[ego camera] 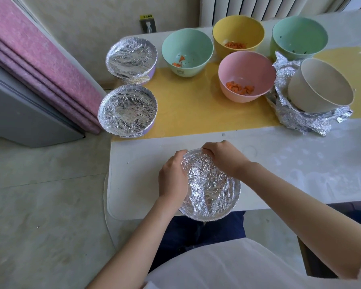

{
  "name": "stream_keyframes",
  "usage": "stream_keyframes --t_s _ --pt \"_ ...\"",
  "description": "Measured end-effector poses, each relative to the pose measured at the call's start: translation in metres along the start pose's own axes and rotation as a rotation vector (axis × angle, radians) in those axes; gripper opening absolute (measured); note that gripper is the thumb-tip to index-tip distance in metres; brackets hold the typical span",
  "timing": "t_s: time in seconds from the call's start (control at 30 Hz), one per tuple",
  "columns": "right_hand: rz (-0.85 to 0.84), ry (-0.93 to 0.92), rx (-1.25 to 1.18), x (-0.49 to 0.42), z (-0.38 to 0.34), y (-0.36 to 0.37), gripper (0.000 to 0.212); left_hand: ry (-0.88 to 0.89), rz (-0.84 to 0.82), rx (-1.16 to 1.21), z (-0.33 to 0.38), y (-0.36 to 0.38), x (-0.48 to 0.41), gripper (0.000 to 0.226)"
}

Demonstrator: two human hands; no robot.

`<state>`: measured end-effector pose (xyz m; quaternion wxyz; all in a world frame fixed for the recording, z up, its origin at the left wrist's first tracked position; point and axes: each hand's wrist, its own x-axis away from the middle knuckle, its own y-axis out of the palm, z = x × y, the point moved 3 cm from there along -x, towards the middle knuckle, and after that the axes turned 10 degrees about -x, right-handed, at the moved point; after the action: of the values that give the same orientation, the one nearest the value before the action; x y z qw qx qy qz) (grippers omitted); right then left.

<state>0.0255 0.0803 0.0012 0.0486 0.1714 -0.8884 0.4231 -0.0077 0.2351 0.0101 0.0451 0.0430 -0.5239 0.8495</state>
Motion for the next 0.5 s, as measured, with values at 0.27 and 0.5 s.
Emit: stream_keyframes --t_s 0.27,0.5 --pt "-0.025 -0.011 -0.015 -0.005 -0.012 0.006 0.025 0.098 -0.100 -0.069 0.005 0.005 -0.019 0.022" --pt "-0.142 0.073 0.151 -0.015 -0.021 0.003 0.022 0.102 -0.068 -0.096 0.006 0.006 -0.020 0.026"
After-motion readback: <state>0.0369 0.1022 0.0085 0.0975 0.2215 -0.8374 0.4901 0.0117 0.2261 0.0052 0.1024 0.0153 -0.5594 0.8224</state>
